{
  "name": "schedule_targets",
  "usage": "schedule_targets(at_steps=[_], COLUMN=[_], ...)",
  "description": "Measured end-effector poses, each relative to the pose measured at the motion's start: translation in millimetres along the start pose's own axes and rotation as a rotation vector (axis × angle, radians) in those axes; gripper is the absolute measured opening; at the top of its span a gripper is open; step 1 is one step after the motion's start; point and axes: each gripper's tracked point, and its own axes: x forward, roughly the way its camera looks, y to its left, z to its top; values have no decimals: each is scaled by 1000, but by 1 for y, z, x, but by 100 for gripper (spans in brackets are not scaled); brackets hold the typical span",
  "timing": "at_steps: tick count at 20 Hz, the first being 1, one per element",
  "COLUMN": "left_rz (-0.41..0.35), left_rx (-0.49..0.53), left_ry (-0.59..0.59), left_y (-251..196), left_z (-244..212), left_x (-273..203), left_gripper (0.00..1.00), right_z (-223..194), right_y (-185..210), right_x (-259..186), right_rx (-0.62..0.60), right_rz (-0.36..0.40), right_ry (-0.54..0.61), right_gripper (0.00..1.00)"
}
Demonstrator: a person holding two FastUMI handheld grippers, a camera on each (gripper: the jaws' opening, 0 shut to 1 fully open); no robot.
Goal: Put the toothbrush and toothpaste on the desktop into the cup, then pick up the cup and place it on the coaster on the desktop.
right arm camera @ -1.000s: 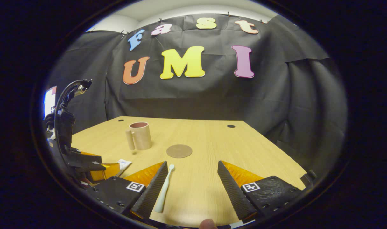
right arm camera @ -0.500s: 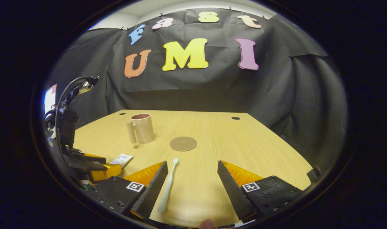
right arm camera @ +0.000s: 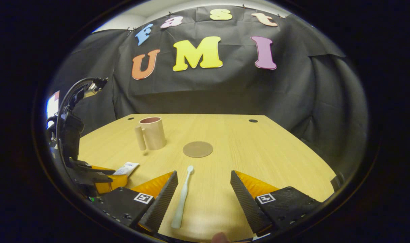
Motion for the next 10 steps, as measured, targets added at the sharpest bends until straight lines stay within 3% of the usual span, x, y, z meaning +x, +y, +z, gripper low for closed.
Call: schedule_targets(at_steps=[4, 6, 8, 9, 10], left_rz=[-28, -21, -4, -5, -8], left_rx=[-42, -56, -35, -27, -23], left_ry=[1, -8, -35, -51, -70], left_y=[0, 4, 10, 11, 11], left_z=[1, 2, 5, 9, 14], left_x=[-2, -8, -15, -19, -24], left_gripper=[44, 47, 42, 47, 42], right_z=[-6, -9, -17, -23, -26], right_y=[6, 12, 18, 21, 26], right_x=[4, 8, 15, 18, 22], right_rx=[4, 15, 27, 35, 44], right_rz=[22, 33, 33, 32, 32], right_ry=[32, 51, 97, 125, 148], right_gripper=[95, 94, 94, 94, 94])
